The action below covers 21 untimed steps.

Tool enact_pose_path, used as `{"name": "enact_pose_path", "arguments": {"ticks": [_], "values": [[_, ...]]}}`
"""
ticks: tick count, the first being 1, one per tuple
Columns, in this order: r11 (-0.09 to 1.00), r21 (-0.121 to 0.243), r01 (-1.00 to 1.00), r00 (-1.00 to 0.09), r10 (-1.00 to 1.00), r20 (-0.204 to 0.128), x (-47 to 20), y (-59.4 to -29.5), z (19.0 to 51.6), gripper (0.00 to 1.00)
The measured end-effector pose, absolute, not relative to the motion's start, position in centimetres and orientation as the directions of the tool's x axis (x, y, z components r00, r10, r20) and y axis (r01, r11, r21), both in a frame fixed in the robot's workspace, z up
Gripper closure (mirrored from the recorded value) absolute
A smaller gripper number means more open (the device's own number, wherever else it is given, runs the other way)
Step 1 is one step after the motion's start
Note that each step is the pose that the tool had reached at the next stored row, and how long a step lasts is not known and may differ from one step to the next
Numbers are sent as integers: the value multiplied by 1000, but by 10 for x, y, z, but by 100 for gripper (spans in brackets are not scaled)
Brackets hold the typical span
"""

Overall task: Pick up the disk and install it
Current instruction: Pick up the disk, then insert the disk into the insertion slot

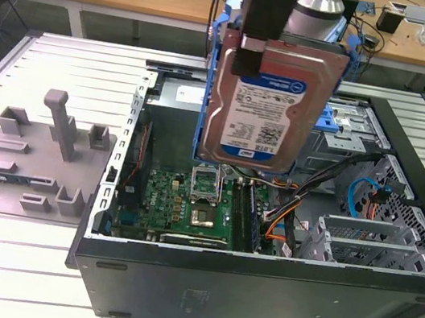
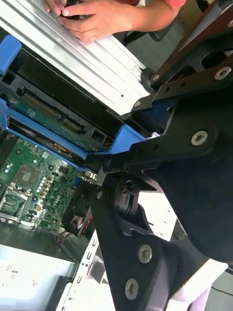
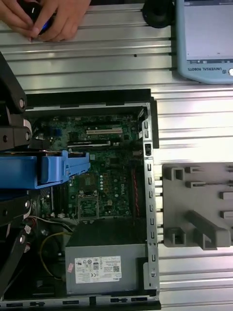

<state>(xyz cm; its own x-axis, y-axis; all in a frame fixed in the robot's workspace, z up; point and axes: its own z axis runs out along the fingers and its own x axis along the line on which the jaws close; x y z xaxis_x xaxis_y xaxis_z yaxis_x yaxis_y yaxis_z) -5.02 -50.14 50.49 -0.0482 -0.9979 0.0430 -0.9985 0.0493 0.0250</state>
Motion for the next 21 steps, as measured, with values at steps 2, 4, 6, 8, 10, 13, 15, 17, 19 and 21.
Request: {"name": "enact_pose_path", "arguments": {"ticks": [2, 4, 6, 8, 10, 13, 15, 17, 19, 21], "values": [[49, 25, -998, -48, -998, 43, -50, -501, 505, 63], [49, 25, -998, -48, -998, 43, -50, -501, 505, 63], [49, 25, -998, -48, -998, 43, -50, -501, 505, 63], [49, 25, -998, -48, -998, 43, -49, -501, 505, 63], [49, 25, -998, -48, -998, 43, -49, -501, 505, 63], [46, 25, -999, -45, -998, 43, -49, -501, 505, 63], [43, 25, -999, -42, -998, 43, -49, -501, 505, 63], [36, 24, -999, -35, -998, 43, -48, -501, 505, 63], [31, 24, -999, -30, -999, 43, -46, -501, 505, 63], [26, 24, -999, -25, -999, 43, -42, -502, 505, 63]]}}
